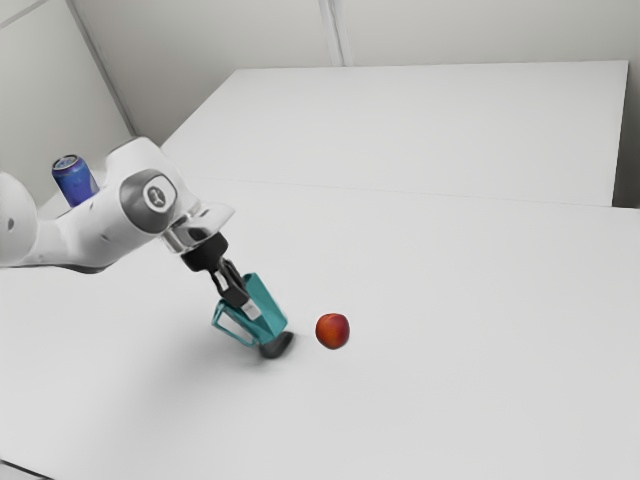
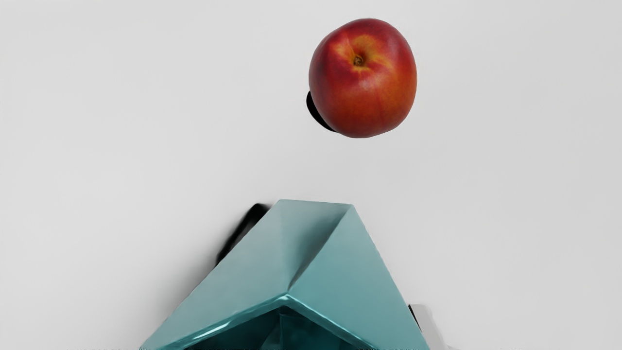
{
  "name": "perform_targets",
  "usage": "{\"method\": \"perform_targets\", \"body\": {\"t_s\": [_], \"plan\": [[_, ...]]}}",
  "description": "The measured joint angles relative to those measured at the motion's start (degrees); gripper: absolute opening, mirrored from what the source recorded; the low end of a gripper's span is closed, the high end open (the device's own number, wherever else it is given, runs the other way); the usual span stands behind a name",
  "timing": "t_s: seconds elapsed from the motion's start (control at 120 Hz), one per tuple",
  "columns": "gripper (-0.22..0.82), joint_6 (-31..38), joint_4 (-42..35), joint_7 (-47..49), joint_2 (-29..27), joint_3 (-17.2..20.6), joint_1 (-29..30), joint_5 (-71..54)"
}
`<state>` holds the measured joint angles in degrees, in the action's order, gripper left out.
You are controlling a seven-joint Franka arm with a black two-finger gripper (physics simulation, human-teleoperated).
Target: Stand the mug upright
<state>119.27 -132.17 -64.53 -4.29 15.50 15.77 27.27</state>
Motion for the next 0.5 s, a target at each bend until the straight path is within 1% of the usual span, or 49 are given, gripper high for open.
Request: {"method": "perform_targets", "body": {"t_s": [0.117, 0.225, 0.358, 0.5], "plan": [[-0.15, 3.4, 0.1, 4.59, 0.01, 2.11, -0.29, -8.66], [-0.15, 6.89, -0.08, 8.36, 0.35, 2.89, -0.26, -14.43], [-0.15, 10.56, -0.61, 12.43, 0.73, 3.91, 0.2, -18.87], [-0.15, 12.78, -1.33, 15.99, 1.18, 4.25, -0.23, -20.71]]}}
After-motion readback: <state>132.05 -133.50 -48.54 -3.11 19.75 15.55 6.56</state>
